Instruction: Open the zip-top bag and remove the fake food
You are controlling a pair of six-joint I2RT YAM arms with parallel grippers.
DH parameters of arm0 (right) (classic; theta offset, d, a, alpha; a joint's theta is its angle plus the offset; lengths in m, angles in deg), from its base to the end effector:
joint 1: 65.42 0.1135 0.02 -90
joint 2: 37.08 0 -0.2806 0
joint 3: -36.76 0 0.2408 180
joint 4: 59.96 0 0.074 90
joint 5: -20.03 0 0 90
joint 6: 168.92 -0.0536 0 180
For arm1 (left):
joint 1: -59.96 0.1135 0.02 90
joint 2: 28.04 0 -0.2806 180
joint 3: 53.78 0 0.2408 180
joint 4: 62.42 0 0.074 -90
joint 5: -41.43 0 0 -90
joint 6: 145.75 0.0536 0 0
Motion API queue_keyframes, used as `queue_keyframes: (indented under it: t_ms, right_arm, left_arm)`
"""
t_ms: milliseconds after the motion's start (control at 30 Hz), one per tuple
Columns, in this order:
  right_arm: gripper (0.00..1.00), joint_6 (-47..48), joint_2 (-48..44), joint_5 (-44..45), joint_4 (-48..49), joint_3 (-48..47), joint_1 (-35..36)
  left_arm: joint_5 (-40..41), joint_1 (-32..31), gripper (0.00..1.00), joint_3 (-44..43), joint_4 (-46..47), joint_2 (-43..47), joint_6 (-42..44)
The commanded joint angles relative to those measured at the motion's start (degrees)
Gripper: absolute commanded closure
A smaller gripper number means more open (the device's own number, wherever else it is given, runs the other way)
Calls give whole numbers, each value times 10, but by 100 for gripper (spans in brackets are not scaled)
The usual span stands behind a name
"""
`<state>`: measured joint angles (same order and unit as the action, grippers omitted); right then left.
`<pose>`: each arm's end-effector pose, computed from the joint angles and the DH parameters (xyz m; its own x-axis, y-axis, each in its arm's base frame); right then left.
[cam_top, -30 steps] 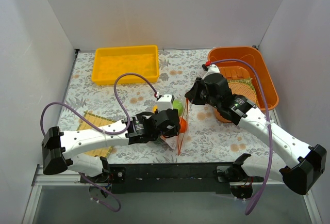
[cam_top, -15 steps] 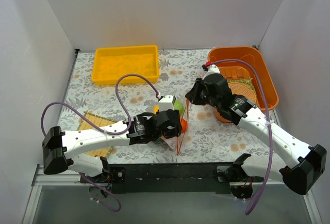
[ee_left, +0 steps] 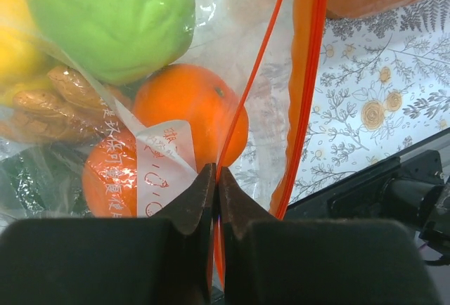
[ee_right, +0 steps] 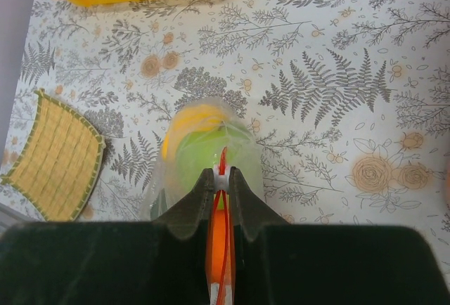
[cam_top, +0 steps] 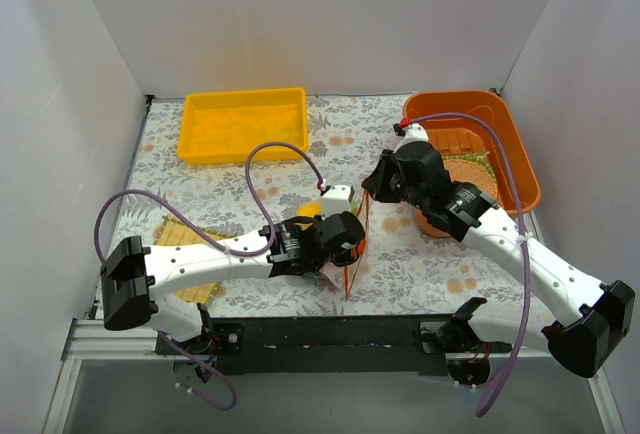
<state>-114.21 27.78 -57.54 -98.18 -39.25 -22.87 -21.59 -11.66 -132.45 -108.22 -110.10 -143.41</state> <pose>0.1916 0.1603 0.3566 -0.5736 0.2393 -0.7834 -0.2301 0.8708 0.4345 0.1180 -0.2782 0.2850 -0.7613 -0.5326 -0.3698 -0.2077 0.7406 -0.6390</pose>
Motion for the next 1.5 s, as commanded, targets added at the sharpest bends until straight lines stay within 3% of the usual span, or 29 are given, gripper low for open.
queue_keyframes:
  t_ms: [0, 133, 167, 233, 267, 333, 367, 467, 667, 967, 1200, 1400, 1467]
  right_arm:
    - [99, 30, -5, 44, 0, -55, 0]
    - [99, 45, 8, 40, -6, -76, -23]
    - [94, 50, 9, 37, -3, -78, -24]
    - [84, 52, 12, 21, 2, -80, -24]
    - [70, 54, 11, 16, 4, -79, -24]
    - [59, 57, 6, 5, -4, -79, -24]
    - [48, 58, 3, 1, -6, -77, -23]
    - [39, 58, -24, -9, -24, -66, -23]
    - [38, 37, -120, 10, -85, 1, -19]
    - [38, -38, -311, -12, -112, 212, 7]
    - [37, -61, -323, -52, -86, 279, 13]
    - [41, -67, -315, -63, -49, 314, 28]
    - [46, -68, -298, -57, -38, 313, 34]
  left_arm:
    - [4, 2, 100, -8, 2, 32, -4]
    - [-4, 2, 100, 15, 3, 59, -19]
    - [-4, 2, 100, 18, 3, 61, -23]
    - [3, 2, 100, 20, 4, 66, -27]
    - [5, 2, 100, 18, 4, 67, -30]
    - [15, 2, 100, 11, 4, 67, -33]
    - [18, 2, 100, 9, 4, 64, -36]
    - [25, 3, 100, -6, 3, 59, -43]
    - [20, 9, 100, -28, 5, 44, -48]
    - [12, 13, 100, -37, 10, 34, -43]
    - [8, 14, 100, -37, 15, 28, -45]
    - [7, 15, 100, -44, 11, 26, -40]
    - [7, 15, 100, -47, 8, 26, -37]
